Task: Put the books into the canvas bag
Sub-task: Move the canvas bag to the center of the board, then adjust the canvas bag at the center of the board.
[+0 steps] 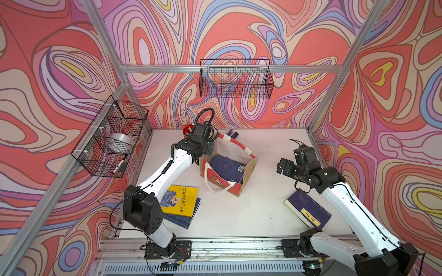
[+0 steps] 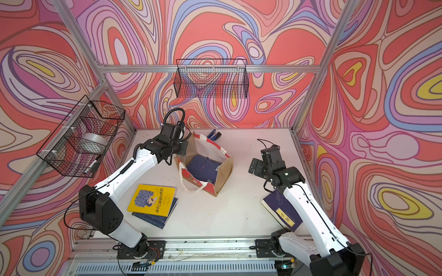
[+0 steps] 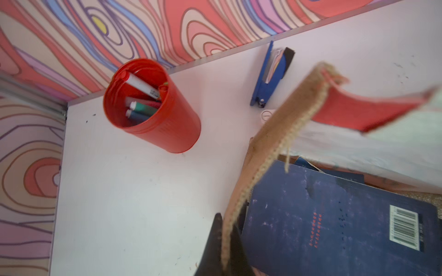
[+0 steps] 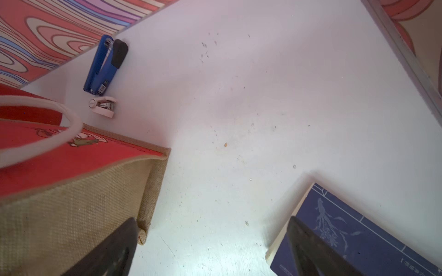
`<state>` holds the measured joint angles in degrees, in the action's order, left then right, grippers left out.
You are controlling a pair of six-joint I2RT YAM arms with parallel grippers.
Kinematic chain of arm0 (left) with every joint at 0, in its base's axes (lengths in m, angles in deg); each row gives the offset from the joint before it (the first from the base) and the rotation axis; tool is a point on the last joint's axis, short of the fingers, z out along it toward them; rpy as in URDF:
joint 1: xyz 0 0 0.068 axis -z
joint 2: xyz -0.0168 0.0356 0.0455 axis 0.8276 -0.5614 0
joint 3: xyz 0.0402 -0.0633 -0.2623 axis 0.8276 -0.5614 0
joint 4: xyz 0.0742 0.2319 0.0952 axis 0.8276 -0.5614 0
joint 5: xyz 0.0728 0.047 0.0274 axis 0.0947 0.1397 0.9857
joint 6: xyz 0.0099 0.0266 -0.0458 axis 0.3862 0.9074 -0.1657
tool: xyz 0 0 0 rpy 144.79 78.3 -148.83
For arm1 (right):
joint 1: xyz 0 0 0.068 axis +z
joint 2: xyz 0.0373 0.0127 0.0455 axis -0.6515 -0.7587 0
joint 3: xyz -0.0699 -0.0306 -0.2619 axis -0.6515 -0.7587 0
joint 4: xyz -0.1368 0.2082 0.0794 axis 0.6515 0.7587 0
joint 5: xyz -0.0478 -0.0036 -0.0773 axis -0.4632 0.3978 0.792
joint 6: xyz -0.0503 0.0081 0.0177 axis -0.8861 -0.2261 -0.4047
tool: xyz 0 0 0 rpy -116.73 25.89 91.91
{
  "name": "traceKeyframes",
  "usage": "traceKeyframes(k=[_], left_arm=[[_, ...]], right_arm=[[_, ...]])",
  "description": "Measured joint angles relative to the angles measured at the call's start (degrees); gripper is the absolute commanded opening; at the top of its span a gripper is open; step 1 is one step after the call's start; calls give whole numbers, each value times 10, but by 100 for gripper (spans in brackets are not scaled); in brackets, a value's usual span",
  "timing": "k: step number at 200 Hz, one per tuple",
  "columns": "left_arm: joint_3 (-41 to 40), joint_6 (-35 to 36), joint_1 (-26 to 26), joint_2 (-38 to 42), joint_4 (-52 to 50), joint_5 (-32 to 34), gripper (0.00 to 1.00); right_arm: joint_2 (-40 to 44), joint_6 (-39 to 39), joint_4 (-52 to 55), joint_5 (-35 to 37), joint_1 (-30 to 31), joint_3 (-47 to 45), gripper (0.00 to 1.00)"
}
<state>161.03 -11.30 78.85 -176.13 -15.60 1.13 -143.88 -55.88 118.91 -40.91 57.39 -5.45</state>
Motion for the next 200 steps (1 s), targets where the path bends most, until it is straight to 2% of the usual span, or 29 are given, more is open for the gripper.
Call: traceKeyframes(k=[16, 28, 48, 68, 99, 132, 152, 175, 186, 196, 200], left_arm=[[4, -14, -33, -1, -16, -22, 47], [5, -17, -51, 1, -21, -46, 65], [7, -17, -61, 12, -26, -108, 77], [27, 0, -39, 34, -54, -155, 88], [102, 57, 52, 62, -135, -208, 89], [154, 85, 145, 43, -218, -247, 88], [156, 82, 180, 7, -245, -252, 86], [156, 71, 193, -43, -263, -258, 83], [156, 65, 196, -63, -268, -261, 74], [156, 60, 198, -78, -270, -260, 57], [156, 56, 199, -83, -271, -260, 46]], right_arm=[[3, -3, -20, -25, -1, -23, 99], [0, -5, -35, -40, 0, -37, 98], [-8, -8, -50, -49, -1, -49, 98], [-10, -9, -60, -55, -1, -52, 98], [-15, -11, -63, -56, -7, -52, 98], [-19, -14, -59, -71, -48, -52, 98], [-14, -17, -59, -85, -74, -52, 98], [-1, -22, -59, -95, -90, -52, 98], [5, -25, -58, -98, -94, -52, 99], [10, -28, -55, -100, -96, -52, 98], [12, -30, -54, -100, -96, -52, 98]])
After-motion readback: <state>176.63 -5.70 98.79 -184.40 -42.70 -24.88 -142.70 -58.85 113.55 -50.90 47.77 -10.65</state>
